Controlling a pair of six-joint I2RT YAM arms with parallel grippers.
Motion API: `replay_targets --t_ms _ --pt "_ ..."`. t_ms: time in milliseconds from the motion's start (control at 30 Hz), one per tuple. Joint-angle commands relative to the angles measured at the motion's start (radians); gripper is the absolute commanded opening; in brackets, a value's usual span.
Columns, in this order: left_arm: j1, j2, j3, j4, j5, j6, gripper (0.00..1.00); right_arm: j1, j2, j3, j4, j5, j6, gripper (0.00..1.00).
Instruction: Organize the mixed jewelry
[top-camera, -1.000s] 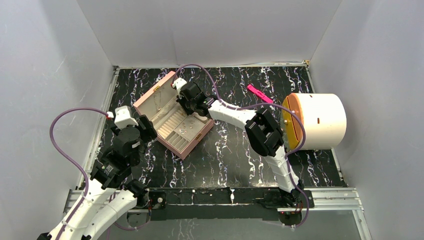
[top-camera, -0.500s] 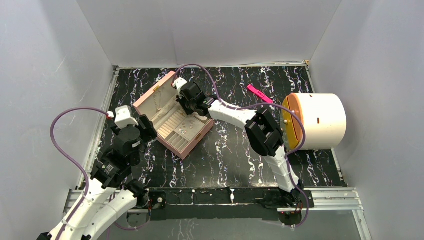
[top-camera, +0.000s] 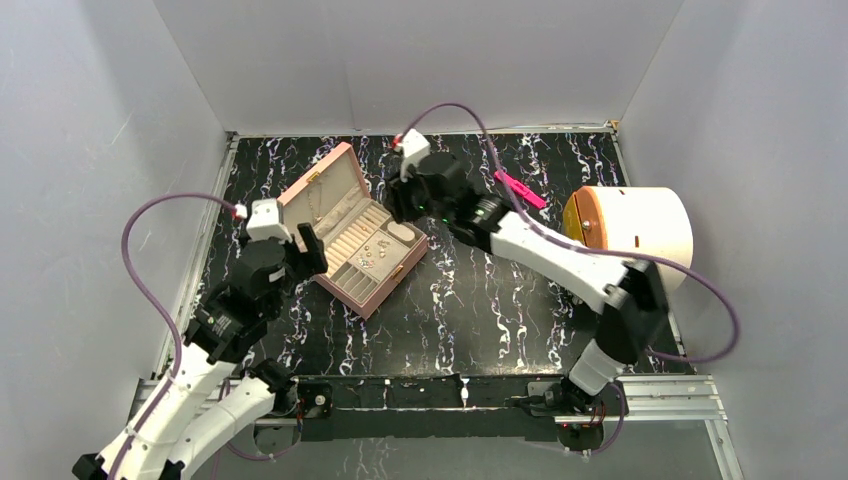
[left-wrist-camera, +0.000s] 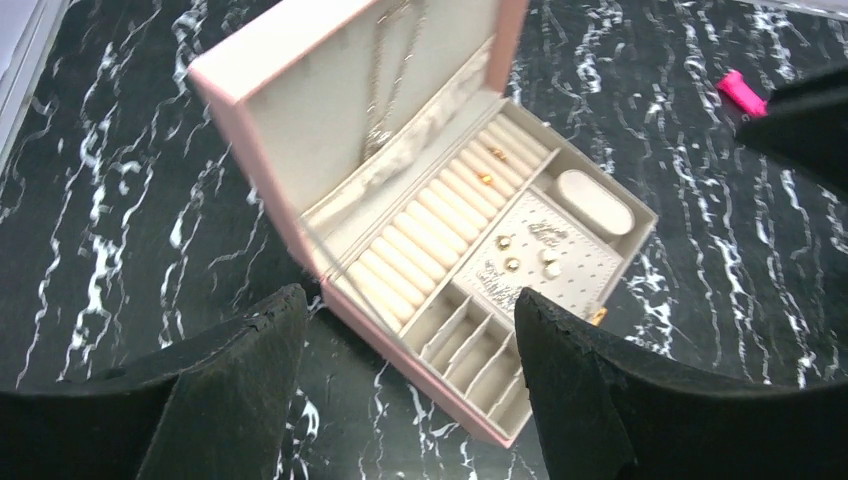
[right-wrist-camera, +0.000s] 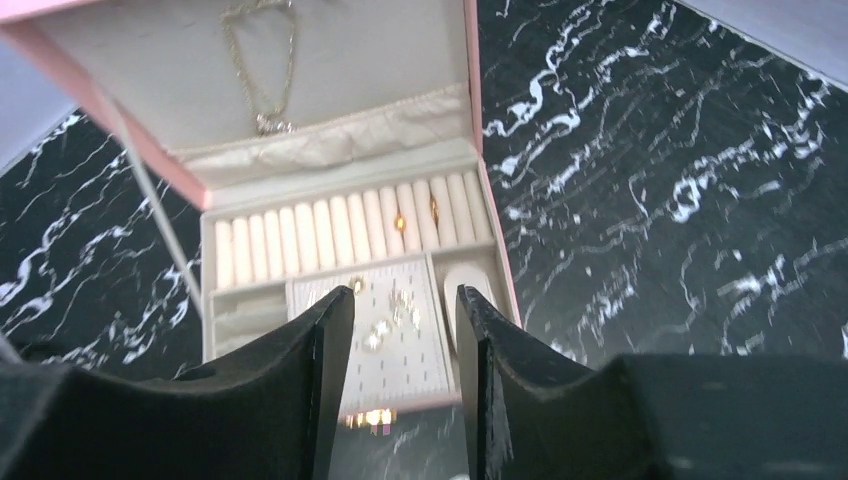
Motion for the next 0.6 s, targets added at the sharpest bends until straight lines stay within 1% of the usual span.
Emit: replay_targets --t_ms 0,33,67,167,200,267,333,400,467,567 --pt "0.006 0.123 0.165 -0.011 0.153 0.110 0.74 -0.004 -0.198 -0.208 -0.019 0.011 0.057 0.53" --pt "0.006 0.156 0.207 -0.027 0.162 0.119 0.78 -0.003 -0.235 -0.248 -0.035 0.016 0.072 0.55" --pt "0.006 0.192 0.248 -0.044 0.162 0.127 0.79 -0.004 -0.275 -0.286 -0.049 0.027 0.096 0.57" --pt "0.006 0.296 0.364 -0.104 0.088 0.097 0.79 -0.003 -0.381 -0.388 -0.085 0.070 0.141 0.66" --pt "0.006 0.330 0.404 -0.116 0.086 0.103 0.79 -0.004 -0.414 -0.426 -0.083 0.077 0.154 0.69" --pt "0.006 0.401 0.476 -0.143 0.091 0.110 0.79 -0.003 -0.483 -0.515 -0.044 0.078 0.177 0.72" --pt "0.006 0.475 0.550 -0.171 0.102 0.116 0.79 -0.003 -0.533 -0.601 0.004 0.075 0.216 0.72" --pt "0.006 0.547 0.625 -0.201 0.123 0.130 0.79 -0.003 -0.554 -0.650 0.011 0.070 0.268 0.73" --pt "0.009 0.624 0.719 -0.249 0.177 0.159 0.80 -0.004 -0.559 -0.688 0.019 0.059 0.319 0.72" --pt "0.028 0.764 0.839 -0.319 0.202 0.203 0.80 -0.004 -0.549 -0.733 0.039 0.023 0.379 0.71"
